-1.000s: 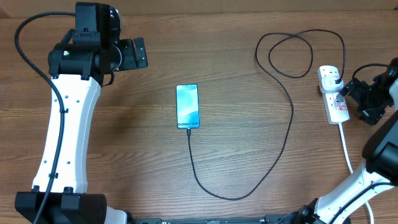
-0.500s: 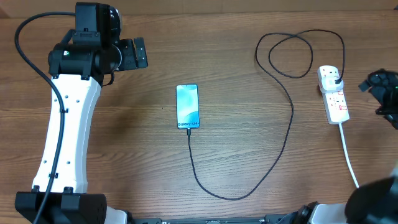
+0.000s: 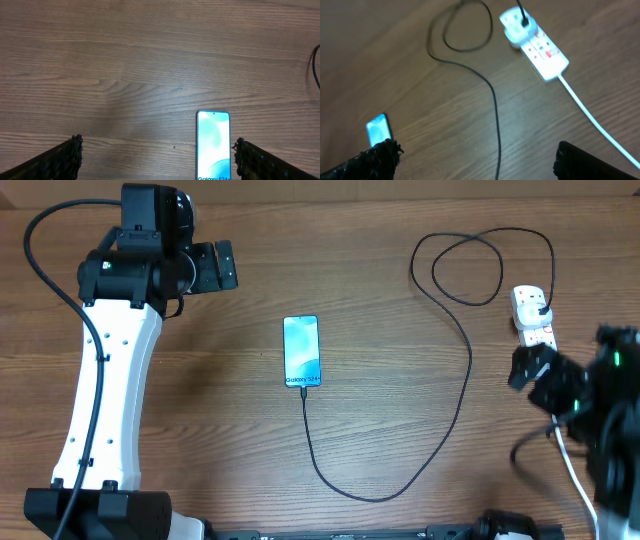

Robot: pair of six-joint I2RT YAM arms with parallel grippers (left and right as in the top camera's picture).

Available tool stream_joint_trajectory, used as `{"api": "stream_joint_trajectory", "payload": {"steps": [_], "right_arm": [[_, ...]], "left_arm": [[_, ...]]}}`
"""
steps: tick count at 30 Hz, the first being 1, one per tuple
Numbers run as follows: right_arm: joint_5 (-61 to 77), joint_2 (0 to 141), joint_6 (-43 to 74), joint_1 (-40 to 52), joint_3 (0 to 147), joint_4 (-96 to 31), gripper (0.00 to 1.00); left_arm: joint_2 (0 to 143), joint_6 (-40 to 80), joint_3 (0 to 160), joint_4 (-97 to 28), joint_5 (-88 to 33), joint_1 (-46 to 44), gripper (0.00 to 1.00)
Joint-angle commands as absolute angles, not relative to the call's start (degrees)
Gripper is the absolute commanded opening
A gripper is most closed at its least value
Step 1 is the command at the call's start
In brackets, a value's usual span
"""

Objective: Plug charger to phone and switch on socket

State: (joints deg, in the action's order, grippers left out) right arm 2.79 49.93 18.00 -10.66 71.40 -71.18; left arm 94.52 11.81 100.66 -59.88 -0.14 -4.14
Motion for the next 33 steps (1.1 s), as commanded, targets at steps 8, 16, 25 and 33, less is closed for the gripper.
{"api": "stream_joint_trajectory", "payload": {"steps": [8, 16, 25, 33], "right_arm": [[6.26, 33.28, 18.04, -9.28, 67.66, -80.73, 1.0], [13.47, 33.43, 18.04, -9.28, 67.66, -87.44, 1.0], [13.61, 33.43, 18.02, -9.28, 67.66, -87.77, 1.0], [13.58, 33.43, 18.0, -9.28, 67.66, -87.79, 1.0]], "left_arm": [[94.83, 10.72, 100.86, -59.79, 0.58, -4.51, 1.0], [94.83, 10.72, 100.86, -59.79, 0.6, -4.51, 1.0], [94.83, 10.72, 100.86, -59.79, 0.58, -4.51, 1.0], [94.83, 10.72, 100.86, -59.77, 0.6, -4.51, 1.0]]}}
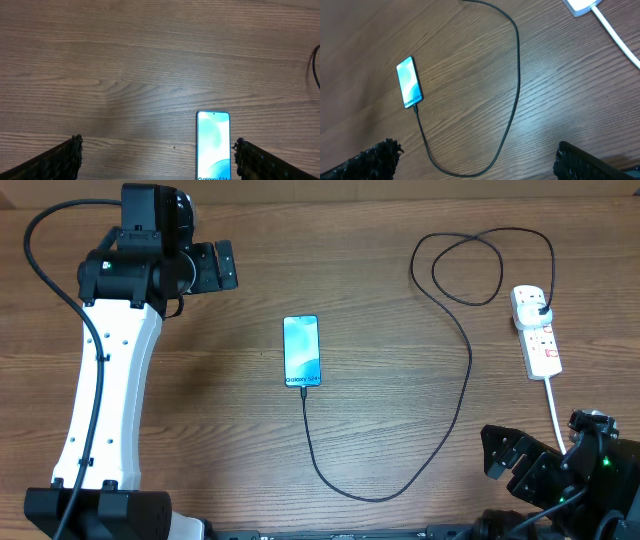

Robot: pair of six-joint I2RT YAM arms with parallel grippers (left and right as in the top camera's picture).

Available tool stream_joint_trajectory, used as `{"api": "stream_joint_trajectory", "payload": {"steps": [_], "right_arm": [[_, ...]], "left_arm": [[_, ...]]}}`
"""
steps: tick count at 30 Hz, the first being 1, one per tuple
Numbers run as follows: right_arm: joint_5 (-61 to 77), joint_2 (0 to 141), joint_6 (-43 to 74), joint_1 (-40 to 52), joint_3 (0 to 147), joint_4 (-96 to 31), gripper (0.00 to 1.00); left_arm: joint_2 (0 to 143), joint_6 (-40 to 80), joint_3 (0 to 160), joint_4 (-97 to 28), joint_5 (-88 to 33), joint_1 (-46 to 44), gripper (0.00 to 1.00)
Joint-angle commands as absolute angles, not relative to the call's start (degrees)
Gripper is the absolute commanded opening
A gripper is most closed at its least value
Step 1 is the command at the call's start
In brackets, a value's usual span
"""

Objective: Plug charger to phone and switch on socket

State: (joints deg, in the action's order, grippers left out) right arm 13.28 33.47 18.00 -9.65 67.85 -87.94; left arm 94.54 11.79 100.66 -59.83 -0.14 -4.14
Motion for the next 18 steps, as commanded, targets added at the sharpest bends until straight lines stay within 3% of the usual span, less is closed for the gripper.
{"api": "stream_joint_trajectory", "payload": {"steps": [1, 18], "right_arm": [[13.1, 33.43, 17.98, -9.28, 67.66, -87.59, 1.0], [10.2, 29.95, 10.85, -0.27, 66.19, -73.69, 1.0]], "left_arm": [[94.83, 10.72, 100.86, -59.79, 0.58, -4.51, 1.0], [94.83, 10.72, 100.86, -59.79, 0.58, -4.51, 1.0]]}}
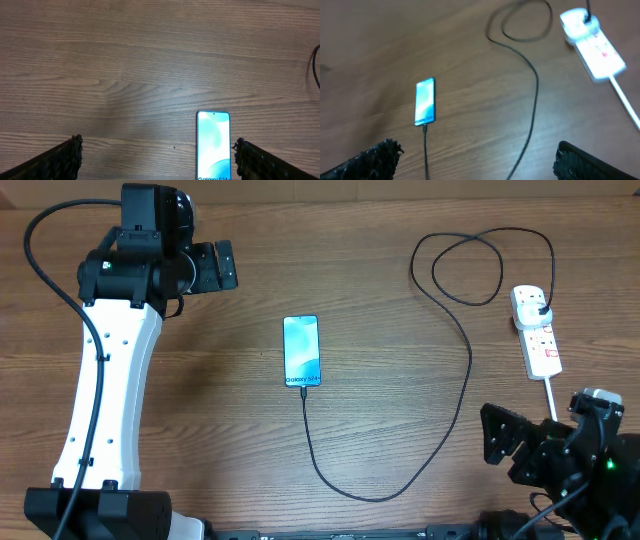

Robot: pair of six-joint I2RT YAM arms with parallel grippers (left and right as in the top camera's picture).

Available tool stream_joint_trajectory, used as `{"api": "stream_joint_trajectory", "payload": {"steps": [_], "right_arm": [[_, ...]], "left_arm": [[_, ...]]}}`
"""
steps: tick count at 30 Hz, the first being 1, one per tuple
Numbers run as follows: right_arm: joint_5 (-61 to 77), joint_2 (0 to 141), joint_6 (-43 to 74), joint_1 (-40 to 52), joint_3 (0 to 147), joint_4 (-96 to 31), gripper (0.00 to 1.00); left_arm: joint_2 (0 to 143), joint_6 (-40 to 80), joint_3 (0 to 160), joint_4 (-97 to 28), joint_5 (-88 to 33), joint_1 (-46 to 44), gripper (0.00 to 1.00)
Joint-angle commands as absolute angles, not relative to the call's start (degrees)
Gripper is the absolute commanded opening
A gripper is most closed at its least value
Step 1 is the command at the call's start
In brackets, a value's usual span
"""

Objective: Plug charger to phone and switch on socket

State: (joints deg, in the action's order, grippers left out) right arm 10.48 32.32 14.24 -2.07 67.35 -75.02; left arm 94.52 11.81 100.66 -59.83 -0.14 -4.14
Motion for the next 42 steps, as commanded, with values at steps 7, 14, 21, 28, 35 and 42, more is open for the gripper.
{"api": "stream_joint_trajectory", "payload": {"steps": [7, 14, 21, 28, 35, 42], "right_arm": [[10.39, 17.47, 8.01, 0.27, 50.5, -60.49, 1.0], [11.92, 2.31, 4.4, 2.33, 31.2, -42.15, 1.0], [12.82, 0.21, 4.38, 2.57, 20.86, -29.21, 1.0], [13.63, 0.21, 4.36, 2.63, 12.93, -15.62, 1.0], [13.61, 0.21, 2.83, 2.63, 6.83, -6.52, 1.0], [13.8, 0.16, 2.44, 2.63, 0.4, 1.83, 1.0]], "left_arm": [[94.83, 10.72, 100.86, -59.77, 0.6, -4.51, 1.0], [94.83, 10.72, 100.86, -59.77, 0.6, -4.51, 1.0], [94.83, 10.72, 100.86, -59.79, 0.6, -4.51, 1.0], [94.83, 10.72, 100.86, -59.79, 0.58, -4.51, 0.99], [94.83, 10.72, 100.86, -59.77, 0.6, -4.51, 1.0], [94.83, 10.72, 100.86, -59.79, 0.6, -4.51, 1.0]]}}
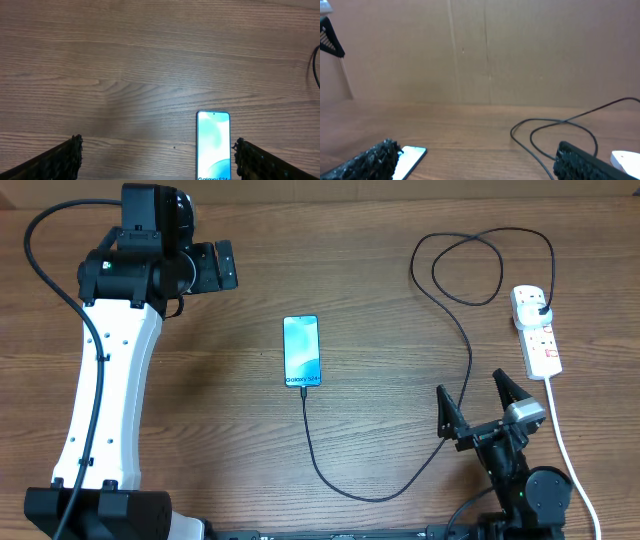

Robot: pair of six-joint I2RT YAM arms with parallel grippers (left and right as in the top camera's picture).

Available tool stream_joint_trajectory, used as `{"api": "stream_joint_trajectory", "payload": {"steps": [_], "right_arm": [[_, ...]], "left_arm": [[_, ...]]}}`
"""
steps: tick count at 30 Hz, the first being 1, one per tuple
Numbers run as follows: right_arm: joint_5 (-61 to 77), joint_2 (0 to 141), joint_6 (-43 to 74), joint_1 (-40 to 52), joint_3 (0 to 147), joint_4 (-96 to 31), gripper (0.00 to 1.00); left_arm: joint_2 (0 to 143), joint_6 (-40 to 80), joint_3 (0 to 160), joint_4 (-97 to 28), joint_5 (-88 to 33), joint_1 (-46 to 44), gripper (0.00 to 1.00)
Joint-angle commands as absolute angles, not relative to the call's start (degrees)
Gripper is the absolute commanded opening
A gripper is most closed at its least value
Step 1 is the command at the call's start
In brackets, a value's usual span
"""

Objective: Plug charger to phone and switch on socket

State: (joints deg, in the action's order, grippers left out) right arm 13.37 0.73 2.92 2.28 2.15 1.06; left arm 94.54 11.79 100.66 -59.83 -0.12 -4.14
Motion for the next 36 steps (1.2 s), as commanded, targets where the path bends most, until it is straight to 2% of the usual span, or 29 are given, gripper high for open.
{"api": "stream_joint_trajectory", "payload": {"steps": [1, 7, 36], "right_arm": [[14.09, 0.16, 2.46, 2.63, 0.45, 1.21, 1.0], [13.98, 0.16, -0.51, 2.63, 0.43, -3.84, 1.0], [10.2, 0.16, -0.54, 2.61, 0.49, -4.23, 1.0]], "left_arm": [[94.83, 10.72, 100.86, -59.77, 0.58, -4.51, 1.0], [94.83, 10.72, 100.86, -59.79, 0.6, -4.51, 1.0], [94.8, 10.72, 100.86, -59.79, 0.6, -4.51, 1.0]]}}
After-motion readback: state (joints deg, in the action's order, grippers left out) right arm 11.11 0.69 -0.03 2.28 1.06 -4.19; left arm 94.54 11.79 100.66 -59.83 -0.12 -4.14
